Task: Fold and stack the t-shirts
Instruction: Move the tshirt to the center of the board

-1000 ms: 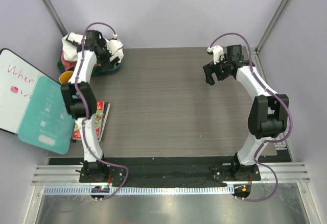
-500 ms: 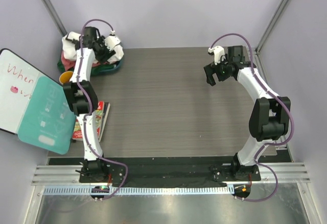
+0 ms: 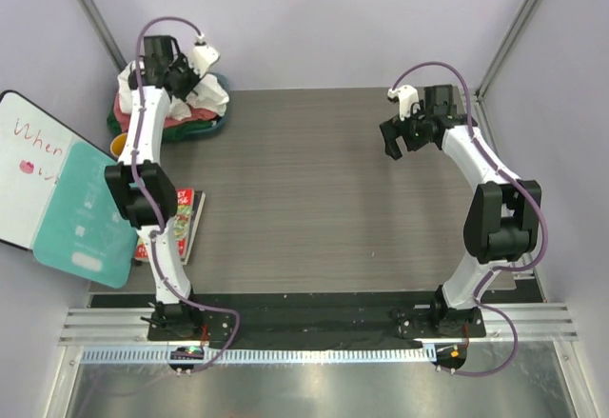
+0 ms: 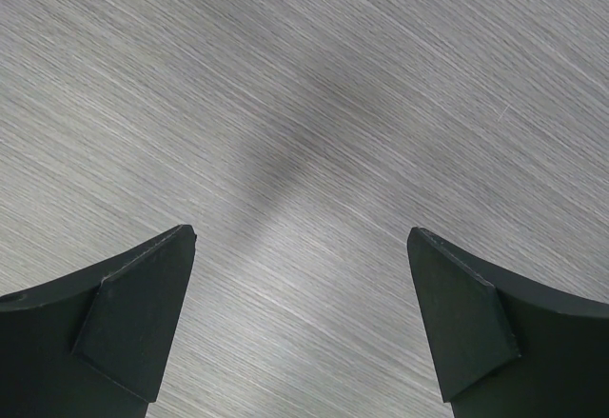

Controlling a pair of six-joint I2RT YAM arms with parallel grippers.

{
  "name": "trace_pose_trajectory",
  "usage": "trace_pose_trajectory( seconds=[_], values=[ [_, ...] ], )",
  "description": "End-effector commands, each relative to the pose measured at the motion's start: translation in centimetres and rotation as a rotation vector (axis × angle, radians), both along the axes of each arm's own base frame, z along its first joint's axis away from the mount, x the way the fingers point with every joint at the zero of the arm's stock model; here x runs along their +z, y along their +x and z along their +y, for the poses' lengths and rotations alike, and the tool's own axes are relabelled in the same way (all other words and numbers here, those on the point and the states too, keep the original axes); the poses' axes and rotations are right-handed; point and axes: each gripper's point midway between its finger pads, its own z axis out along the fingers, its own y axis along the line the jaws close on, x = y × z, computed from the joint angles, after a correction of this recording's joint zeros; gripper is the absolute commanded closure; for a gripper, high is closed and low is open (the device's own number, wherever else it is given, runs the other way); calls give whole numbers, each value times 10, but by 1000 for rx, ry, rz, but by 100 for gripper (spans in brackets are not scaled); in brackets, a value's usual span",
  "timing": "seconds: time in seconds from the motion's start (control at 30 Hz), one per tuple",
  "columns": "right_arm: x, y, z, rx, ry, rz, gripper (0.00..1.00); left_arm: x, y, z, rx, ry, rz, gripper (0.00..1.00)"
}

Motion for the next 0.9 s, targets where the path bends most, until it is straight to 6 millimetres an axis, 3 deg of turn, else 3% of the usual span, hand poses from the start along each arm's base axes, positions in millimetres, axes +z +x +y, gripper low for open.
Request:
trace_pose_trajectory(
  seconds=[0.0, 0.03, 0.2, 0.3, 0.43, 0.47, 0.5, 0.63, 0.7, 0.73, 0.8, 0.83, 0.87],
  values=[
    [32, 1, 5, 25, 6, -93, 0, 152, -43, -46, -84, -127, -301, 100],
    [31, 2, 4, 18, 5, -92, 0, 169, -58, -73, -148, -134, -322, 100],
    [40, 2, 3, -6, 10, -116, 0, 183, -105, -118, -275, -230, -275, 100],
    [54, 4, 6, -29, 45, -155, 0, 193, -137, -166, -408, -376, -218, 100],
    [81, 5, 17, -15, 108, -202, 0, 175, -164, -226, -528, -534, -61, 100],
    [88, 5, 21, -9, 118, -216, 0, 165, -167, -237, -546, -528, -30, 100],
    [94, 5, 22, -7, 119, -231, 0, 140, -170, -254, -572, -493, 20, 100],
    [122, 8, 22, -28, 137, -311, 0, 81, -162, -288, -589, -439, 92, 100],
    [136, 5, 24, -27, 157, -342, 0, 73, -159, -305, -614, -438, 92, 100],
    [144, 3, 29, -9, 178, -357, 0, 60, -152, -312, -603, -433, 113, 100],
    [153, -3, 37, 22, 218, -361, 0, 66, -138, -324, -590, -439, 79, 100],
    [157, -8, 47, 63, 263, -350, 0, 52, -129, -328, -564, -446, 108, 100],
    [160, -13, 52, 92, 285, -350, 0, 62, -122, -333, -563, -462, 87, 100]
  ],
)
